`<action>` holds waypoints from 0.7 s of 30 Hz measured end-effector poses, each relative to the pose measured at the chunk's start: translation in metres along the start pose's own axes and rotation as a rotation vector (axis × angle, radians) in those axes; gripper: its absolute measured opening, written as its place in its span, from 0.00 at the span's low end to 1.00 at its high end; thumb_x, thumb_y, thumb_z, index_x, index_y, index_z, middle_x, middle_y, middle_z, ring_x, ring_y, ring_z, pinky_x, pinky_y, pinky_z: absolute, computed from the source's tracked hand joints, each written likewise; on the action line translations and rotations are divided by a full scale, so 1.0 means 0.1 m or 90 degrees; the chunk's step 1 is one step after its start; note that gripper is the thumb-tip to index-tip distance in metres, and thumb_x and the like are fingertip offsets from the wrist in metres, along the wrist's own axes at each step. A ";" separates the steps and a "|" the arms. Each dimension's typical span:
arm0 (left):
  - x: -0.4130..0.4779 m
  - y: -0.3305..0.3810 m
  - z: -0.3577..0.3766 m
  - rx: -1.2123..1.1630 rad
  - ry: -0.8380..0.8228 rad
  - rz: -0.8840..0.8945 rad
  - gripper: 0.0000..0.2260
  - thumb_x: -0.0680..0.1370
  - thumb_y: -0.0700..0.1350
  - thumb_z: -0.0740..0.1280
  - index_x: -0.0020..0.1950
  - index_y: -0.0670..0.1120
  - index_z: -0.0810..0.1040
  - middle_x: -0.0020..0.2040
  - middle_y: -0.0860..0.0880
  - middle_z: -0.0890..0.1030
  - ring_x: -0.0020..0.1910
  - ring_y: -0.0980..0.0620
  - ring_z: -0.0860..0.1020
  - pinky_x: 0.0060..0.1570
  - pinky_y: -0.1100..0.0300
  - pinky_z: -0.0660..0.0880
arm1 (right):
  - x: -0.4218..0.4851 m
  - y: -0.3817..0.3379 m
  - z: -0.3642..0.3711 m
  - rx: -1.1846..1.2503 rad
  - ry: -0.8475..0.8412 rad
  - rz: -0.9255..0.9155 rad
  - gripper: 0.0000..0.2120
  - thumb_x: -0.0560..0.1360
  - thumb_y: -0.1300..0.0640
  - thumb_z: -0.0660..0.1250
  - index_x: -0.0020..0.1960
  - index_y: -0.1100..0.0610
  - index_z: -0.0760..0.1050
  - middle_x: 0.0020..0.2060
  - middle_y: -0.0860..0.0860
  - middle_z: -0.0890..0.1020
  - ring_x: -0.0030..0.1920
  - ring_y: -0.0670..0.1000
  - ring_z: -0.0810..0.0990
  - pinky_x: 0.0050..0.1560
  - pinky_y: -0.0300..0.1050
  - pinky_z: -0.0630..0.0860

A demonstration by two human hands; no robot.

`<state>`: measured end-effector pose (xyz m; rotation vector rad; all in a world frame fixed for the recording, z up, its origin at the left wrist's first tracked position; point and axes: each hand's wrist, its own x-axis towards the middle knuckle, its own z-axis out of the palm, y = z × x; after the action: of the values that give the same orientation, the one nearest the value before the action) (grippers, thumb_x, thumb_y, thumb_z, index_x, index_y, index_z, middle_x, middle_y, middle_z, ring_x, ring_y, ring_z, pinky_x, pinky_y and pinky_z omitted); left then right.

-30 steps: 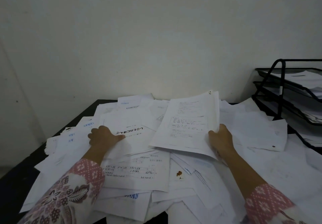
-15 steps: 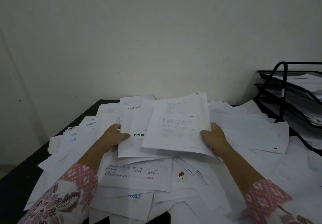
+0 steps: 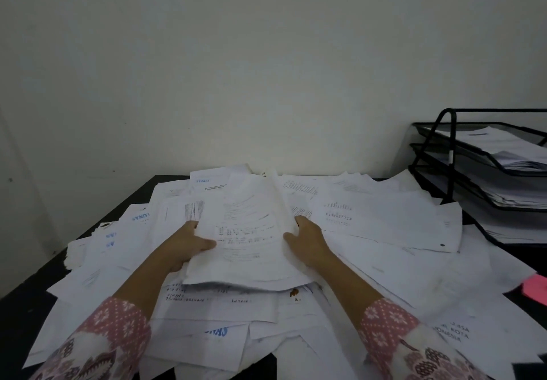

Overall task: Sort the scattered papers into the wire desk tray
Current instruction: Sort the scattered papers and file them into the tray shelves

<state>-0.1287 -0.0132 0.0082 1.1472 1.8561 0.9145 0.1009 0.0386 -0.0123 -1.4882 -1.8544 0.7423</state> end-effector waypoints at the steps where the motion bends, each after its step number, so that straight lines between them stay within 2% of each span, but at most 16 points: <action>1: -0.01 -0.01 -0.01 0.026 0.019 0.009 0.29 0.76 0.39 0.68 0.74 0.41 0.58 0.70 0.41 0.67 0.62 0.41 0.71 0.54 0.53 0.70 | 0.00 0.02 -0.02 0.014 0.007 0.003 0.14 0.78 0.59 0.61 0.63 0.62 0.70 0.49 0.53 0.79 0.46 0.48 0.73 0.46 0.38 0.68; 3: -0.02 -0.04 -0.07 0.048 0.066 0.034 0.29 0.78 0.38 0.66 0.75 0.43 0.57 0.72 0.40 0.64 0.66 0.40 0.68 0.59 0.51 0.68 | 0.01 0.08 -0.10 0.019 0.043 0.011 0.14 0.78 0.57 0.62 0.62 0.61 0.72 0.44 0.50 0.78 0.46 0.48 0.75 0.47 0.38 0.69; 5: -0.02 -0.08 -0.14 0.057 0.113 0.055 0.27 0.78 0.37 0.64 0.75 0.43 0.57 0.72 0.40 0.64 0.69 0.40 0.65 0.65 0.50 0.64 | 0.07 0.21 -0.21 -0.061 0.087 0.009 0.13 0.77 0.56 0.63 0.60 0.60 0.75 0.51 0.54 0.78 0.52 0.51 0.76 0.50 0.40 0.71; 8: -0.04 -0.13 -0.21 0.036 0.156 0.068 0.26 0.79 0.36 0.62 0.75 0.42 0.57 0.72 0.40 0.64 0.70 0.41 0.64 0.66 0.50 0.63 | 0.16 0.41 -0.40 -0.230 0.125 0.062 0.13 0.77 0.55 0.63 0.60 0.56 0.74 0.59 0.54 0.74 0.63 0.56 0.69 0.57 0.46 0.68; 12: -0.03 -0.15 -0.26 -0.004 0.188 0.058 0.26 0.78 0.35 0.62 0.74 0.42 0.59 0.71 0.40 0.66 0.67 0.40 0.67 0.64 0.50 0.65 | 0.16 0.63 -0.66 -0.346 0.079 0.178 0.22 0.77 0.45 0.60 0.67 0.53 0.66 0.65 0.54 0.68 0.68 0.58 0.63 0.66 0.53 0.62; 16: -0.01 -0.17 -0.24 -0.019 0.187 0.057 0.26 0.78 0.35 0.62 0.74 0.42 0.58 0.71 0.40 0.67 0.67 0.40 0.68 0.65 0.48 0.66 | 0.09 0.77 -0.69 -0.411 0.051 0.169 0.25 0.77 0.39 0.54 0.69 0.52 0.64 0.64 0.53 0.70 0.66 0.57 0.66 0.66 0.54 0.60; 19: -0.04 -0.15 -0.19 -0.006 0.168 0.058 0.26 0.78 0.36 0.62 0.75 0.43 0.57 0.72 0.41 0.65 0.68 0.40 0.66 0.64 0.50 0.65 | 0.03 0.71 -0.64 -0.482 0.066 0.133 0.23 0.78 0.41 0.53 0.67 0.53 0.66 0.63 0.55 0.69 0.65 0.58 0.65 0.66 0.54 0.60; 21: -0.05 -0.15 -0.16 0.005 0.151 0.064 0.26 0.79 0.37 0.62 0.75 0.43 0.57 0.73 0.42 0.64 0.69 0.41 0.65 0.64 0.50 0.64 | 0.02 0.62 -0.57 -0.456 0.107 0.081 0.21 0.79 0.44 0.55 0.64 0.57 0.69 0.62 0.57 0.70 0.63 0.57 0.67 0.63 0.50 0.64</action>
<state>-0.1465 -0.0261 0.0032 1.1880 2.0061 1.1425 0.1833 0.0550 -0.0230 -2.0396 -2.0061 -0.0313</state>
